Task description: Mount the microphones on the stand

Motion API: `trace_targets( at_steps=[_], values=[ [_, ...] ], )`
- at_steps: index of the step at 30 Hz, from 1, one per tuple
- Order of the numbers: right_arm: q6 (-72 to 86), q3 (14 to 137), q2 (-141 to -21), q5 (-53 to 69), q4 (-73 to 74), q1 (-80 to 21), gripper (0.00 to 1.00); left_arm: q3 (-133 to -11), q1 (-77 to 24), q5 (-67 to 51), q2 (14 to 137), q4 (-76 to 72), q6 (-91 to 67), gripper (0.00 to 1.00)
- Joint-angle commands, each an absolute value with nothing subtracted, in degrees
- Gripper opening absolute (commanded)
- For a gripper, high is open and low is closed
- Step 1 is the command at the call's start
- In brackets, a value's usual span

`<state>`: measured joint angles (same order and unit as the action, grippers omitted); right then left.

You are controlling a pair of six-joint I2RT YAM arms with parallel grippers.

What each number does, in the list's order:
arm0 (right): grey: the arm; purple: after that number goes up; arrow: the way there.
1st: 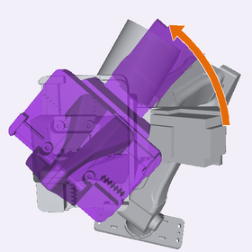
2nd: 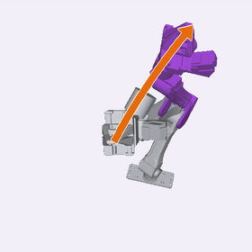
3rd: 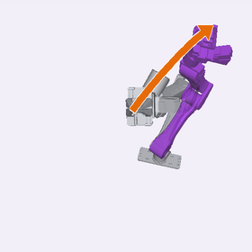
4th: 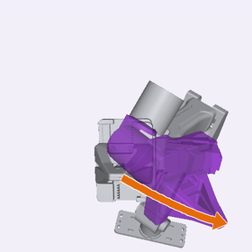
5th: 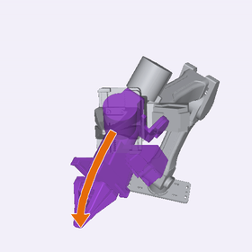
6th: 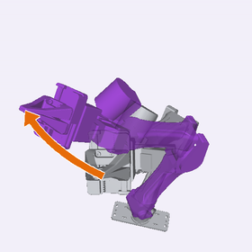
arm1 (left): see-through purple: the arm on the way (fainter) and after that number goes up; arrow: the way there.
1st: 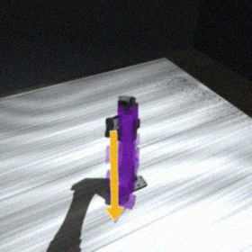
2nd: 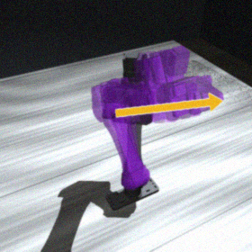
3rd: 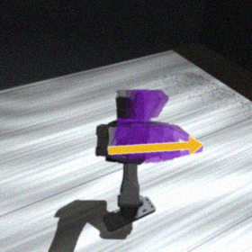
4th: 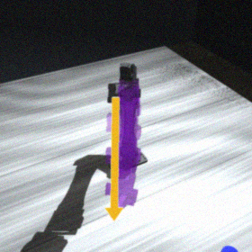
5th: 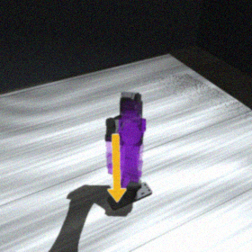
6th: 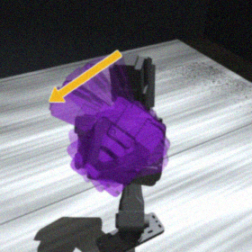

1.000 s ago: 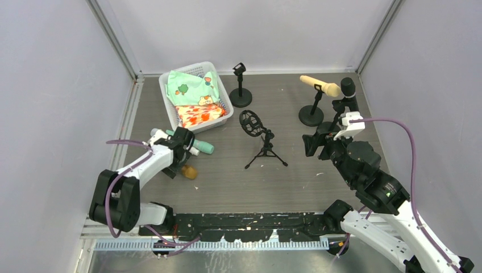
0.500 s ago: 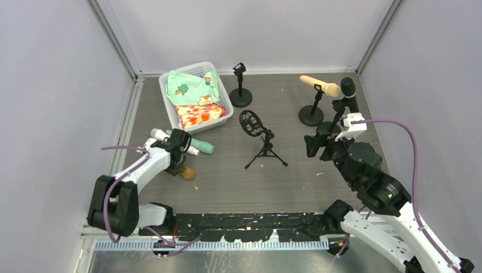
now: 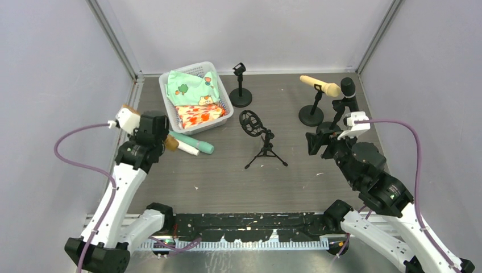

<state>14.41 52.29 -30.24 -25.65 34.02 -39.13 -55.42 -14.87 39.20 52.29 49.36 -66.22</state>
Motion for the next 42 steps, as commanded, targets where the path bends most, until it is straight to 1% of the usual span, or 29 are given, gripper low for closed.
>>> trace_targets(
  at_steps=[1, 4, 7, 11, 14, 18, 22, 25, 30, 32, 36, 42],
  values=[
    [12.7, 53.7, -29.4, -26.1, 27.5, -39.0, 0.81, -62.4, -15.1, 30.0, 54.1, 35.9, -45.8, 0.01],
    [12.5, 53.5, -29.5, -24.1, 22.9, -39.0, 0.81, -64.2, -18.0, 20.5, 56.1, 25.0, -38.8, 0.01],
    [13.4, 54.6, -30.8, -21.4, 20.3, -39.0, 0.81, -66.1, -24.7, 14.0, 59.3, 16.8, -31.6, 0.01],
    [16.2, 57.1, -34.0, -16.0, 17.3, -39.0, 0.81, -70.5, -35.1, 9.8, 63.6, 12.0, -21.6, 0.01],
    [19.4, 58.2, -36.5, -12.6, 12.8, -39.0, 0.81, -72.6, -38.5, 7.3, 64.5, 9.3, -17.1, 0.01],
    [23.9, 59.7, -41.8, -8.6, 5.7, -39.0, 0.81, -74.5, -39.6, 4.1, 63.5, 7.7, -12.6, 0.01],
    [28.0, 61.8, -48.7, -5.6, -2.1, -39.0, 0.83, -74.6, -39.7, -3.4, 61.8, 6.6, -9.6, 0.0],
    [31.9, 63.5, -53.8, -3.9, -8.6, -39.1, 0.84, -74.2, -39.8, -6.6, 61.5, 5.5, -8.7, 0.0],
    [37.2, 66.6, -62.1, -0.8, -18.2, -39.1, 0.85, -74.6, -39.7, -7.9, 61.7, 4.4, -7.9, 0.01],
    [39.0, 68.0, -65.1, 2.3, -20.5, -39.0, 0.85, -74.6, -39.8, -7.9, 61.9, 3.8, -7.6, 0.01],
    [41.1, 69.9, -69.7, 5.3, -24.3, -39.0, 0.85, -75.2, -39.7, -8.4, 62.9, 3.7, -7.4, 0.0],
    [41.2, 72.0, -73.0, 10.0, -26.0, -39.1, 0.84, -75.8, -39.8, -9.6, 64.3, 3.5, -8.0, 0.0]
  ],
)
